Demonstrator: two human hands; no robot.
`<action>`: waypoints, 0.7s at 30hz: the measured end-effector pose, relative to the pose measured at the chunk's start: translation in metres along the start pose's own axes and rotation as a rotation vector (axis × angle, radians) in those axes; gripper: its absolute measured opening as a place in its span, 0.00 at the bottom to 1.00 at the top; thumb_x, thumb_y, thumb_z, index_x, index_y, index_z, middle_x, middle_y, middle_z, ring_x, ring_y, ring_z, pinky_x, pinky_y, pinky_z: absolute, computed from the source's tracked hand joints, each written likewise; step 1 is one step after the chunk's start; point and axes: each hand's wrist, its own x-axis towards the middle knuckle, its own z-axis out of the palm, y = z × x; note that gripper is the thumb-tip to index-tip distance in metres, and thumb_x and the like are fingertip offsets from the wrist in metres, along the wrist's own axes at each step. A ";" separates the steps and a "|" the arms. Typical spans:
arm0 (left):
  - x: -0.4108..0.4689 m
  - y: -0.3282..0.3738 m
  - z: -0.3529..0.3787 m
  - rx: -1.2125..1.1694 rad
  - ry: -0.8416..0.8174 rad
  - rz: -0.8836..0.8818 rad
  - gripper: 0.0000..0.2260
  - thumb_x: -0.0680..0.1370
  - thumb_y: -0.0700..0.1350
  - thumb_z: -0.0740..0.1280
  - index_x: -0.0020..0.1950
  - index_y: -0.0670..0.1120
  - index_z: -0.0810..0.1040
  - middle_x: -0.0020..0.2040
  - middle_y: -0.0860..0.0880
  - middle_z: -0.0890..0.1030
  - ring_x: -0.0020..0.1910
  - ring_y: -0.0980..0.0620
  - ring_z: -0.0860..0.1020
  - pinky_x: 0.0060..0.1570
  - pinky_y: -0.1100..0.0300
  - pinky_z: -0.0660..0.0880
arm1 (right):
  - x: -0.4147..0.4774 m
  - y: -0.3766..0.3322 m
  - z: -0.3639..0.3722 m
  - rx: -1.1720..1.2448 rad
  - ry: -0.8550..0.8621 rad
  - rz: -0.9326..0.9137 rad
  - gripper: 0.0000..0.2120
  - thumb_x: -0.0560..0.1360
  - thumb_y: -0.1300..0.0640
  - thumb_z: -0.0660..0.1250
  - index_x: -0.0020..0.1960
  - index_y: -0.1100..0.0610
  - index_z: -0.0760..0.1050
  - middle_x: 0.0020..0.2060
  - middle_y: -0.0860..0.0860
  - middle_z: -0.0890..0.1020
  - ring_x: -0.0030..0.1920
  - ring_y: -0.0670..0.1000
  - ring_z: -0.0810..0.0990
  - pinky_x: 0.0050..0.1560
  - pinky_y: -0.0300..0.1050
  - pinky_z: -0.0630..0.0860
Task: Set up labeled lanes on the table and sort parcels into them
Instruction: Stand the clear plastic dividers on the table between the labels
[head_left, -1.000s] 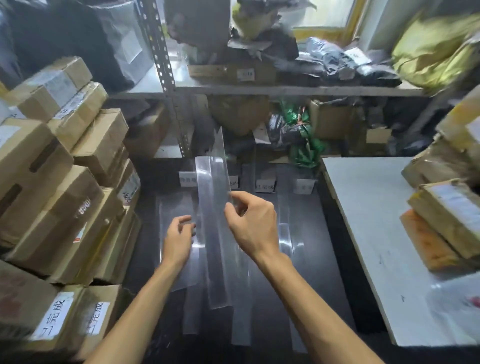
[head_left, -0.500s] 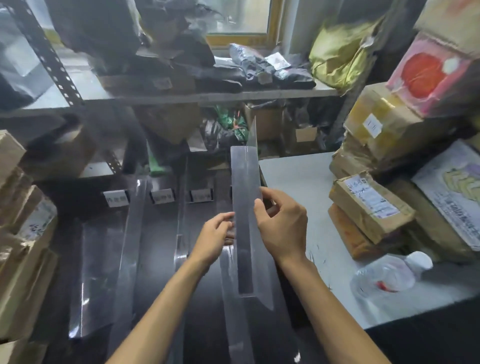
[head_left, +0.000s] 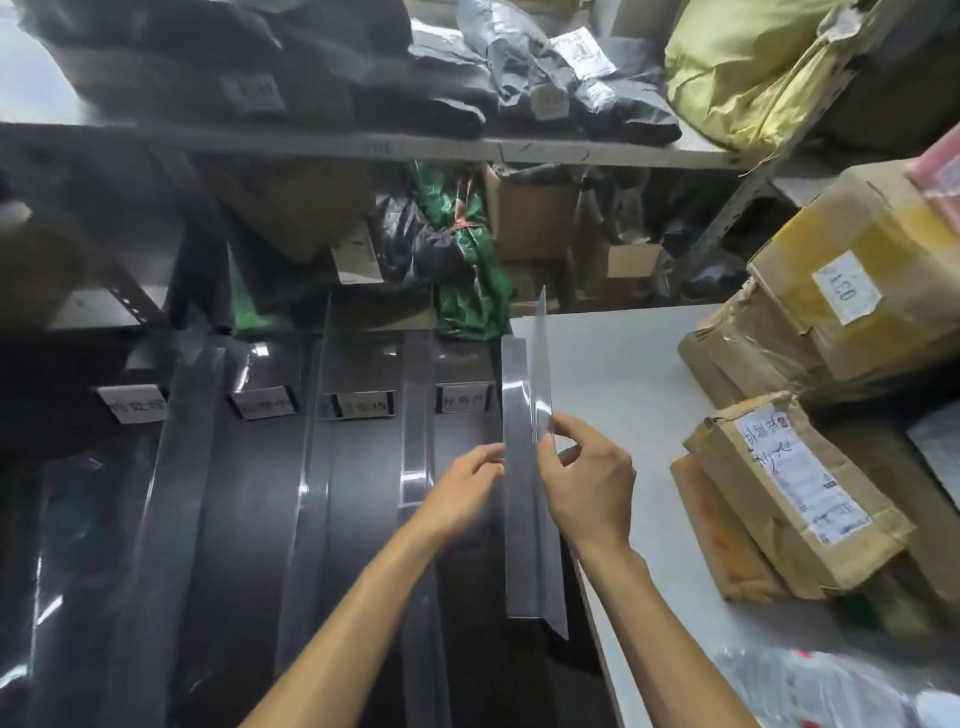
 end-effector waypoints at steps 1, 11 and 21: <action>0.007 0.000 0.002 0.008 -0.027 -0.005 0.19 0.85 0.45 0.56 0.76 0.51 0.69 0.71 0.51 0.75 0.70 0.52 0.73 0.74 0.49 0.67 | 0.005 0.003 0.006 -0.009 -0.010 0.017 0.07 0.78 0.57 0.69 0.53 0.50 0.84 0.36 0.46 0.84 0.34 0.46 0.79 0.38 0.32 0.72; 0.061 0.008 0.026 0.061 -0.132 0.009 0.17 0.86 0.47 0.55 0.74 0.50 0.72 0.70 0.52 0.77 0.69 0.57 0.74 0.73 0.55 0.69 | 0.048 0.020 0.046 -0.059 -0.070 0.054 0.10 0.78 0.58 0.70 0.58 0.55 0.84 0.51 0.52 0.87 0.48 0.56 0.85 0.52 0.43 0.76; 0.084 0.003 0.034 0.050 -0.107 -0.024 0.17 0.87 0.47 0.54 0.75 0.51 0.71 0.68 0.54 0.77 0.68 0.58 0.73 0.66 0.65 0.68 | 0.067 0.037 0.063 -0.077 -0.136 0.090 0.13 0.77 0.59 0.69 0.61 0.55 0.83 0.55 0.51 0.87 0.54 0.56 0.85 0.57 0.52 0.81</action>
